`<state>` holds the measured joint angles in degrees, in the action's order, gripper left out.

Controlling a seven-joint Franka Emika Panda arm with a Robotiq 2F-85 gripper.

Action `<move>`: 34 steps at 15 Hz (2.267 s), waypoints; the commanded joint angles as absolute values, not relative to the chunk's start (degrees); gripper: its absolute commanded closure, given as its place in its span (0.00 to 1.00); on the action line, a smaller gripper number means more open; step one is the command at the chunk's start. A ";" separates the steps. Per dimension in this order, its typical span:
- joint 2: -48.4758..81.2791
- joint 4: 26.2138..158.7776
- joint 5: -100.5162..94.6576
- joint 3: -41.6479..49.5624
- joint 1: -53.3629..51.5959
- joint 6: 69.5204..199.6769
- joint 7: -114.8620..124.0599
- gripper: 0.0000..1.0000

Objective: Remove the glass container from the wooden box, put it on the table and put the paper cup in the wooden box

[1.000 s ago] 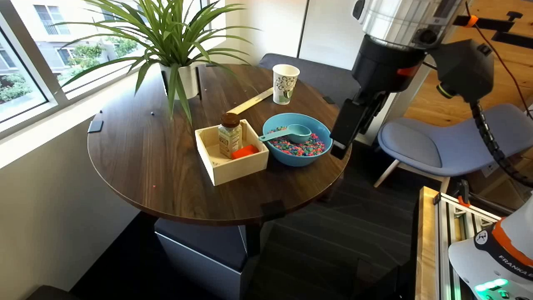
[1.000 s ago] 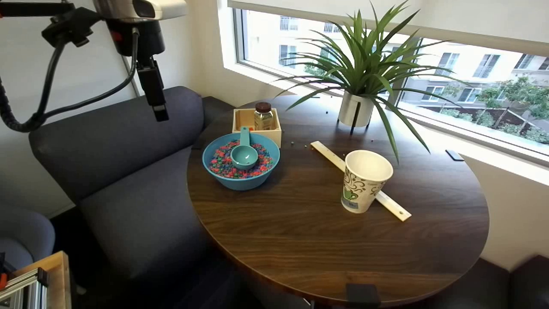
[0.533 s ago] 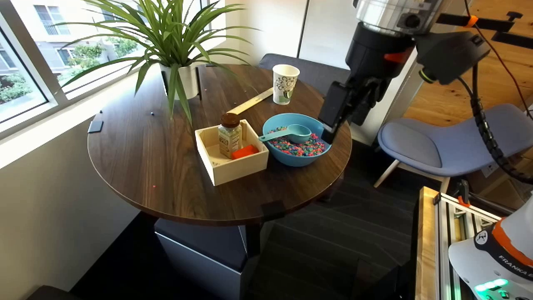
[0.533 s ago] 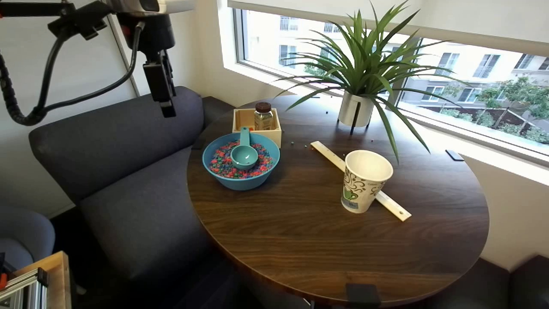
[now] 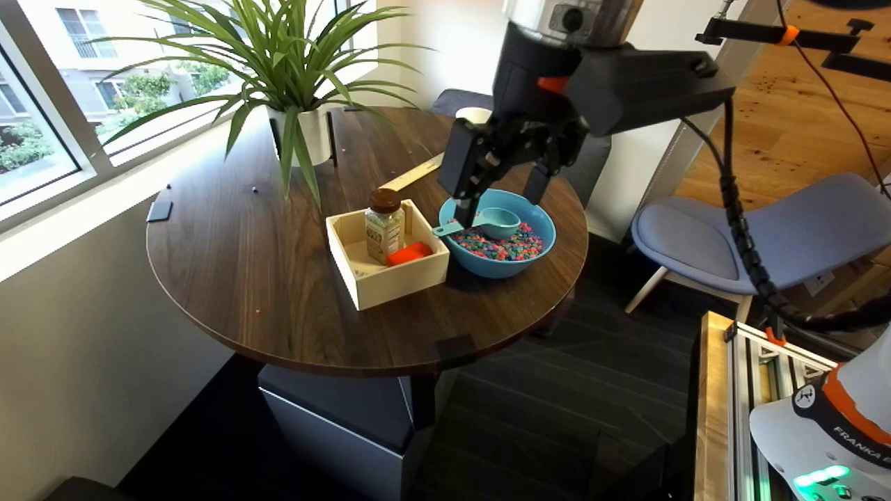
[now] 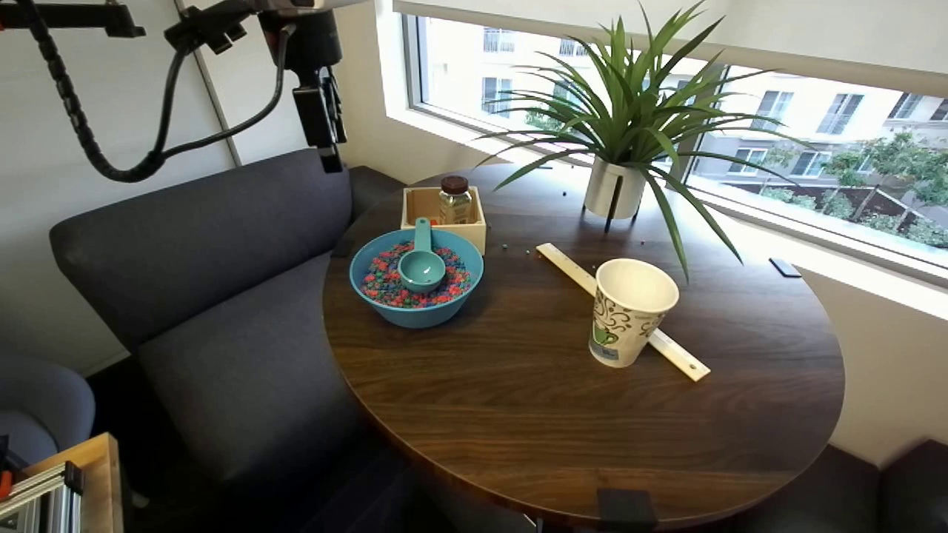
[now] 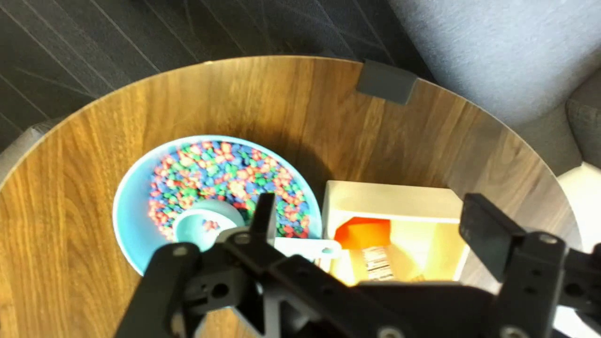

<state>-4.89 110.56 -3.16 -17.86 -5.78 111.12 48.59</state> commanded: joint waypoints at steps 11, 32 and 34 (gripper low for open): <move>8.99 98.58 -17.50 -13.55 -12.84 115.63 48.86 0.00; 22.37 86.82 -16.91 -4.72 -15.64 120.04 35.47 0.00; 22.49 86.95 -15.25 -5.24 -14.90 120.11 33.46 0.00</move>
